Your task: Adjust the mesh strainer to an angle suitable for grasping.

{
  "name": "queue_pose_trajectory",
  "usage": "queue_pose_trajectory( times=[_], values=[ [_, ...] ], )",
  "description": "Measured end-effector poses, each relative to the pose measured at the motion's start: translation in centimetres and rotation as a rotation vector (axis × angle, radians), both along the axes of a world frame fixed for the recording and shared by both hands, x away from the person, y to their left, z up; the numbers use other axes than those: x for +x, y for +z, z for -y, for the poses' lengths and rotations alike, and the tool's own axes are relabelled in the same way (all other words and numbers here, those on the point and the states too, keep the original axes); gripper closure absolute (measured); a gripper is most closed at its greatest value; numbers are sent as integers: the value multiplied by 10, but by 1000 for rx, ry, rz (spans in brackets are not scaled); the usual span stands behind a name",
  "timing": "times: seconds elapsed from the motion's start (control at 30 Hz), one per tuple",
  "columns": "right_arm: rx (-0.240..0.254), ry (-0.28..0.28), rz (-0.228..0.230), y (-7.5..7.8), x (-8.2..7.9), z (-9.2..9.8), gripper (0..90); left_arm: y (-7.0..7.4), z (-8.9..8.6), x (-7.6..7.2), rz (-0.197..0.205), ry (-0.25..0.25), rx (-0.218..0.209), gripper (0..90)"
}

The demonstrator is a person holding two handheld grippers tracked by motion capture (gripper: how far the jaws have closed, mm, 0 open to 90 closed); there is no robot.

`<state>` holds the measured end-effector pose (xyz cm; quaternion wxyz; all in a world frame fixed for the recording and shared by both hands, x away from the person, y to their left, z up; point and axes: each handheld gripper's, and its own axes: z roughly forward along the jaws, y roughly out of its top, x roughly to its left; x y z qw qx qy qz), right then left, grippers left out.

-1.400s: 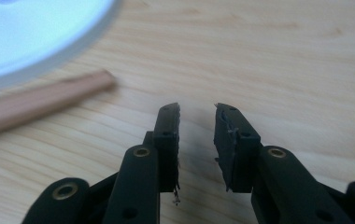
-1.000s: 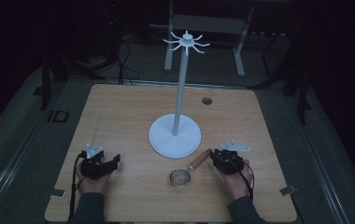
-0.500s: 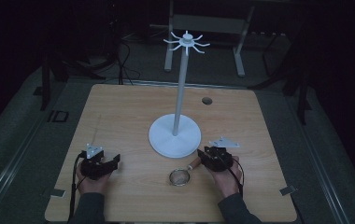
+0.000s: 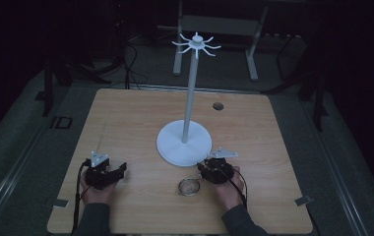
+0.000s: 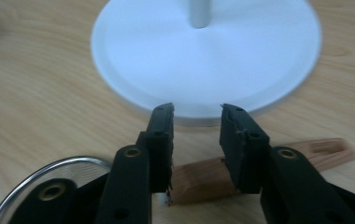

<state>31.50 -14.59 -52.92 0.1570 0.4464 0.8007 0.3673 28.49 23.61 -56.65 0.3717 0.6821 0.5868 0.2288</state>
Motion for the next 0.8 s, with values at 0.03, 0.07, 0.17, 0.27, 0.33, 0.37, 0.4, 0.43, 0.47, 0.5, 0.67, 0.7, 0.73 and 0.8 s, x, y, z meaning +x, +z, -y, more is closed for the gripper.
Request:
queue_pose_trajectory(
  times=[0.03,0.07,0.17,0.27,0.33,0.37,0.4,0.43,0.47,0.5,0.67,0.7,0.73,0.8],
  values=[
    [1,8,-4,-1,-1,-2,659,0,0,0,0,0,0,284],
    [1,8,-4,-1,-1,-2,659,0,0,0,0,0,0,283],
    [4,35,-17,-4,-3,-7,697,0,0,0,1,-1,0,284],
    [4,59,-32,-7,-5,-9,744,0,0,0,0,-1,1,283],
    [7,65,-37,-8,-6,-10,756,0,0,0,1,-1,0,284],
    [16,72,-43,-9,-6,-10,756,0,0,0,1,-1,0,284],
    [16,72,-43,-9,-6,-10,770,0,0,0,0,-1,1,284],
    [26,88,-57,-11,-8,-12,790,0,0,0,0,-1,1,284],
    [28,101,-59,-12,-9,-13,799,0,0,0,0,-1,1,284],
    [27,111,-61,-12,-9,-14,807,0,0,0,0,-1,1,284],
    [8,124,-82,-14,-13,-16,850,0,0,0,1,-1,1,284],
    [4,121,-83,-14,-13,-15,861,0,0,0,1,-1,1,283],
    [6,121,-87,-14,-13,-13,868,0,0,0,1,-1,1,283],
    [7,117,-99,-14,-14,-9,872,0,0,0,1,0,0,283]
  ],
)
